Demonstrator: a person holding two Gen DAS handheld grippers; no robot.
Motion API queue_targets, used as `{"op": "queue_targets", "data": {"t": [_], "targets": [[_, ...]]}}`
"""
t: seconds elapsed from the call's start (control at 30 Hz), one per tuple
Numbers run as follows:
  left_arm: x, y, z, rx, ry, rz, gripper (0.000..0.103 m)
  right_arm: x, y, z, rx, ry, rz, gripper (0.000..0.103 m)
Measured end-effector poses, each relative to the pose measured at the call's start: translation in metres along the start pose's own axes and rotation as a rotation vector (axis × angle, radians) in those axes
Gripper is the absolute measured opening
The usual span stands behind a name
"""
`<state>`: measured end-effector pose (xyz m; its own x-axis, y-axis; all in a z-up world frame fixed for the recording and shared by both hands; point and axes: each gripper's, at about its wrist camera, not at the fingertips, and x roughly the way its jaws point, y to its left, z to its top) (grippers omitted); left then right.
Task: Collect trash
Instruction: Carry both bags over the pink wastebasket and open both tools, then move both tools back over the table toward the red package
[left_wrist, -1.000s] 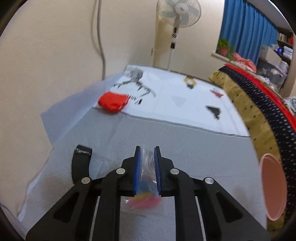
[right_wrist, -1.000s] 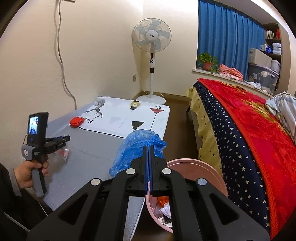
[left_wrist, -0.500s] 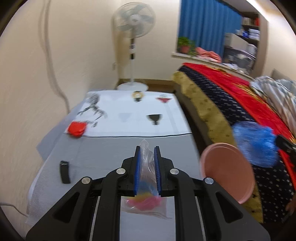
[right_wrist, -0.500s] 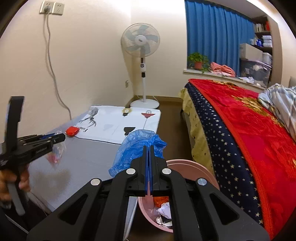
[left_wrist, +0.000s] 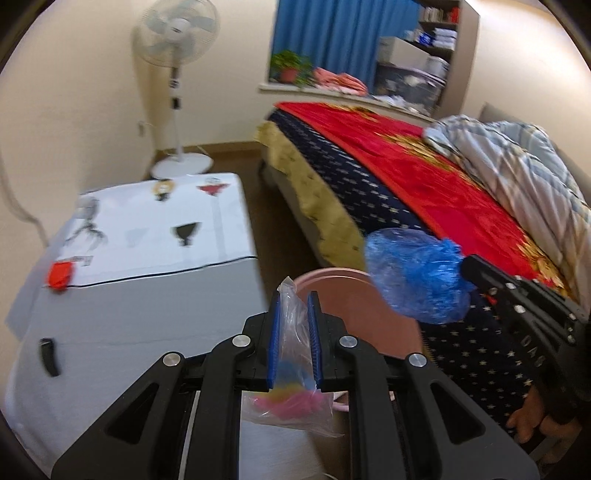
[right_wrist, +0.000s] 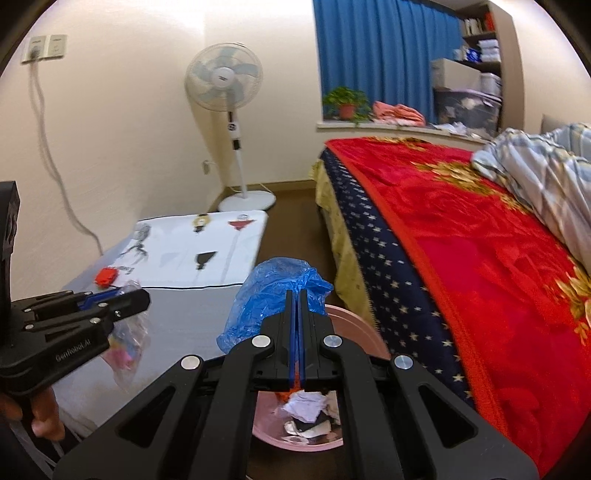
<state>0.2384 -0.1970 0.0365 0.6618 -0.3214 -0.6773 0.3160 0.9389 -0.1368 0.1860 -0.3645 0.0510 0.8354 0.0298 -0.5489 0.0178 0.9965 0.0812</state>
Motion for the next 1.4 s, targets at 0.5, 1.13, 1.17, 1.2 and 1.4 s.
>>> {"op": "queue_targets", "data": {"t": [0.5,1.13,1.17,1.2,1.4], "targets": [[0.125,-0.025,0.009,0.023,0.202,-0.07,0.031,0.076,-0.048,-0.009,0.054,0.197,-0.124,0.009],[-0.074,-0.003,-0.037,0.013,-0.028,0.176,0.085,-0.034,-0.01,0.003,0.121,-0.013,-0.041,0.087],[-0.104,-0.005,-0.049,0.014,-0.059,0.165,0.089,-0.046,-0.006,0.002,0.125,-0.025,-0.016,0.089],[-0.132,-0.007,-0.061,0.007,-0.08,0.159,0.091,-0.064,0.001,0.0,0.13,-0.043,0.016,0.089],[-0.235,-0.02,-0.104,0.039,-0.173,0.147,0.091,-0.141,0.029,-0.007,0.117,-0.122,0.084,0.092]]}}
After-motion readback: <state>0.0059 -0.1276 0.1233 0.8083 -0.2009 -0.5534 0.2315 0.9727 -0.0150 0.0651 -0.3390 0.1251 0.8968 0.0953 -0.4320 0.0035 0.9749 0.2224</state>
